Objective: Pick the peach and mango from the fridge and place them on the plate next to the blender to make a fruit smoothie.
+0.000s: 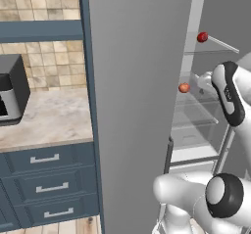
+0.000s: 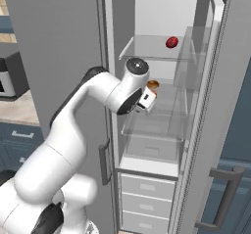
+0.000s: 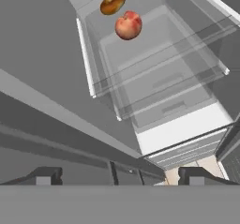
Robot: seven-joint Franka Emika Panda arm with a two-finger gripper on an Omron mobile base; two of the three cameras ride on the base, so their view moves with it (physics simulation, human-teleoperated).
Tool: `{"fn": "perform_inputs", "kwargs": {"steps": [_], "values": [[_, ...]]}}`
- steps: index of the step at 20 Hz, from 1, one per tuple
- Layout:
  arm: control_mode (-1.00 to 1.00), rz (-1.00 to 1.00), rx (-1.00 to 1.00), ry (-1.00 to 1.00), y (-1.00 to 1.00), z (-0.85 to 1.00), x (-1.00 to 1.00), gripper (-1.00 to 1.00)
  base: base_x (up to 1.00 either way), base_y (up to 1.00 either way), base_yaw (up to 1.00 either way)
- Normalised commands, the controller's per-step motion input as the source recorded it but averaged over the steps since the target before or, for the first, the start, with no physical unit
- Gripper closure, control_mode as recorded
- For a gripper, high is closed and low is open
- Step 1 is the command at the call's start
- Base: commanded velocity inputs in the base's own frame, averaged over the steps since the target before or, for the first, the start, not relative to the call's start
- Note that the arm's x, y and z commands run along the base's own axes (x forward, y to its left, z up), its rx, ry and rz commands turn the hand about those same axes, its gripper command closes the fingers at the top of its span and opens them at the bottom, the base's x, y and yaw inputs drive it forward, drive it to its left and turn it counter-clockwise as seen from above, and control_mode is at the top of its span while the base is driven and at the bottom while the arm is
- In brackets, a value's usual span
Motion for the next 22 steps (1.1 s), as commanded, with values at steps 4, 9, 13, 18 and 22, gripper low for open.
{"fn": "perform_inputs", "kwargs": {"steps": [4, 9, 13, 18, 22], "values": [[-1.0, -0.13, 0.02, 0.01, -0.07, -0.04, 0.62, -1.0, 0.0, 0.0, 0.0], [-1.0, -0.08, 0.01, 0.0, -0.15, -0.4, 0.54, -1.0, 0.0, 0.0, 0.0], [-1.0, 0.0, 0.01, 0.0, -0.34, -0.18, 0.18, -1.0, 0.0, 0.0, 0.0], [-1.0, 0.0, 0.05, 0.0, -0.14, -0.09, 0.53, -1.0, 0.0, 0.0, 0.0], [-1.0, 0.0, 0.04, 0.0, -0.01, -0.15, 0.58, -1.0, 0.0, 0.0, 0.0]]}}
